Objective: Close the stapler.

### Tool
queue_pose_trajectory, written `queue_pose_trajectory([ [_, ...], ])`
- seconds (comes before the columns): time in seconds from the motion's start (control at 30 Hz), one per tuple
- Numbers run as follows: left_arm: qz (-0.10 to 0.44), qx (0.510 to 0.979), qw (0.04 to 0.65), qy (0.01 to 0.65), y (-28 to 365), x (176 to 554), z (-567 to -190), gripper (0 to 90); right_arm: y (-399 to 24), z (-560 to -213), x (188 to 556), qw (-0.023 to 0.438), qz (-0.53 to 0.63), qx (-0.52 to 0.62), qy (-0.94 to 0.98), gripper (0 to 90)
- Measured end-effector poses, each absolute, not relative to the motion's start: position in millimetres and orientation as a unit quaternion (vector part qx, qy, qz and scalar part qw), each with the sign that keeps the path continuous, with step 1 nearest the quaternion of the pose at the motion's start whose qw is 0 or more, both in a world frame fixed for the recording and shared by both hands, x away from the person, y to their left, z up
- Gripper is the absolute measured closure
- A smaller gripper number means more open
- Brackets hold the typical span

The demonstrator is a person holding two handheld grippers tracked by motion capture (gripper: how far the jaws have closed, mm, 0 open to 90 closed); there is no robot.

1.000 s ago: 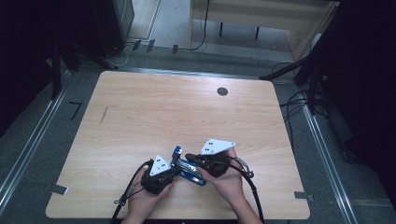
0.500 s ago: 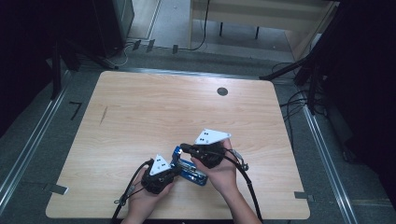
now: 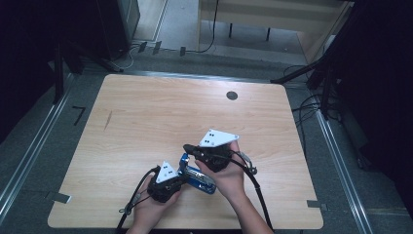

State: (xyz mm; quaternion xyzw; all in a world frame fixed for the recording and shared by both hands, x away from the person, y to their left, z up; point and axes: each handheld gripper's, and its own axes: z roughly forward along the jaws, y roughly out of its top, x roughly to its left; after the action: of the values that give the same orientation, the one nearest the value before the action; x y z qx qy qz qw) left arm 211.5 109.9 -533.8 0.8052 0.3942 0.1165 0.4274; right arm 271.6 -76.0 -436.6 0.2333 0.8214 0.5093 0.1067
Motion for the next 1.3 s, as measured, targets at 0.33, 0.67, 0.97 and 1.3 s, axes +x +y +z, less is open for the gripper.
queue_pose_trajectory([
  [0.33,0.112,0.806,0.429,0.391,109.9,211.8,-533.9,90.0,-69.6,-431.2,267.8,0.102,0.513,0.214,0.825,90.0],
  [0.67,0.109,0.807,0.43,0.39,110.3,212.1,-533.9,90.0,-65.9,-435.4,264.0,0.102,0.51,0.204,0.829,90.0],
  [0.97,0.111,0.808,0.428,0.388,110.0,211.7,-533.8,90.0,-79.3,-442.7,261.2,0.096,0.517,0.219,0.822,90.0],
  [1.3,0.111,0.813,0.427,0.38,109.4,211.2,-533.7,90.0,-95.1,-456.1,257.6,0.095,0.512,0.237,0.82,90.0],
])
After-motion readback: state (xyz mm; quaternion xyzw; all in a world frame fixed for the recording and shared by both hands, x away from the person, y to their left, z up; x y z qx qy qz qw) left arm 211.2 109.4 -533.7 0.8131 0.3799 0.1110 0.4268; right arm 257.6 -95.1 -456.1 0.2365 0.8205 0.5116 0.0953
